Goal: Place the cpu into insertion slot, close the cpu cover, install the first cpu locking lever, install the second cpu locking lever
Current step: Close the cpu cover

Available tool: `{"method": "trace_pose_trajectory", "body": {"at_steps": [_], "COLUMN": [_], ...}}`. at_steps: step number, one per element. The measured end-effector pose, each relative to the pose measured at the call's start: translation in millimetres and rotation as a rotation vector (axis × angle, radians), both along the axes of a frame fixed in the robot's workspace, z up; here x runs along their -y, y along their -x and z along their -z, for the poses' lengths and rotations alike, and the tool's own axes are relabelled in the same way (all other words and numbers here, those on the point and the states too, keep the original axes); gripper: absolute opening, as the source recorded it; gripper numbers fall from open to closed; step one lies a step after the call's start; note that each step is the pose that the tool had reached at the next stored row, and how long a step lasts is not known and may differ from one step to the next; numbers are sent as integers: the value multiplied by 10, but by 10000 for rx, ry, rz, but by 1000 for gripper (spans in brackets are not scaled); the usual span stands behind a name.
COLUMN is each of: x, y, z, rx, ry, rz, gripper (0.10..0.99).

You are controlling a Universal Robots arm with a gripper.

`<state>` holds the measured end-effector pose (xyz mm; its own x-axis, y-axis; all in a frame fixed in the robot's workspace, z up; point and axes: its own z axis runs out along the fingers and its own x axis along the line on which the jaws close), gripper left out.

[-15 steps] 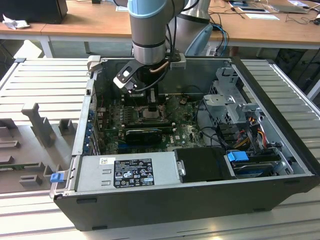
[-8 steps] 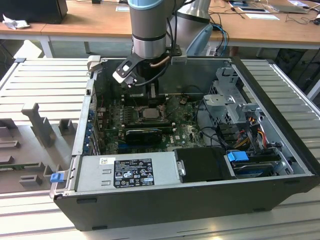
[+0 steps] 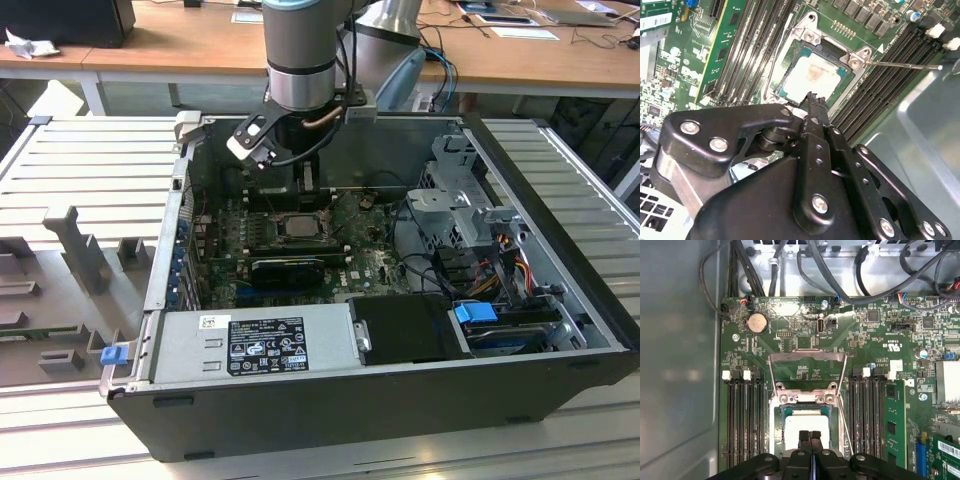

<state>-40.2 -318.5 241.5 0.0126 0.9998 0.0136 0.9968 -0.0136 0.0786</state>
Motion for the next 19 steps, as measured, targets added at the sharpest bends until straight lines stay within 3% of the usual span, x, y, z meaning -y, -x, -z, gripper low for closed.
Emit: {"method": "trace_pose_trajectory", "body": {"at_steps": [2, 8, 16, 19], "x": [1, 0, 1, 0], "y": [-70, -70, -176, -176], "z": [-4, -157, -177, -239], "rx": [-40, -39, -39, -39], "ry": [2, 1, -12, -14], "rz": [15, 16, 14, 16], "gripper": [106, 106, 106, 106]}}
